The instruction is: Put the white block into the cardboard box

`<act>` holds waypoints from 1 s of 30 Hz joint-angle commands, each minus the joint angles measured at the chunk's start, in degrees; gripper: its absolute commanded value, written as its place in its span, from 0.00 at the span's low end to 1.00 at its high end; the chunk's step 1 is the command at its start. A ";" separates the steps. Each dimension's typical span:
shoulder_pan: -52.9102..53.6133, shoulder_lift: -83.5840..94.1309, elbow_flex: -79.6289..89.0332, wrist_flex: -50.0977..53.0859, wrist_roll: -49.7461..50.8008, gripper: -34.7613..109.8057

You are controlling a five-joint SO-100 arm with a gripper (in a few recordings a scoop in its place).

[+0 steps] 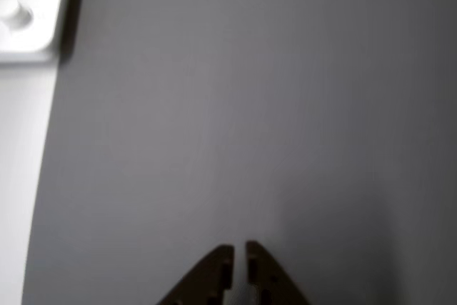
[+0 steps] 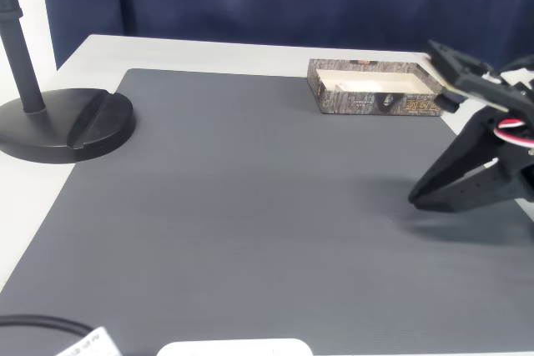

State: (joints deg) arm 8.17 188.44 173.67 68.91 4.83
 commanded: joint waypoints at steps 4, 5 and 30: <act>-2.46 1.93 2.29 -1.23 -1.58 0.23; -2.64 1.93 2.72 -1.23 -1.58 0.23; -4.13 2.02 3.52 7.12 -5.71 0.23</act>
State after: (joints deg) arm 4.66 188.44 176.13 75.85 -0.35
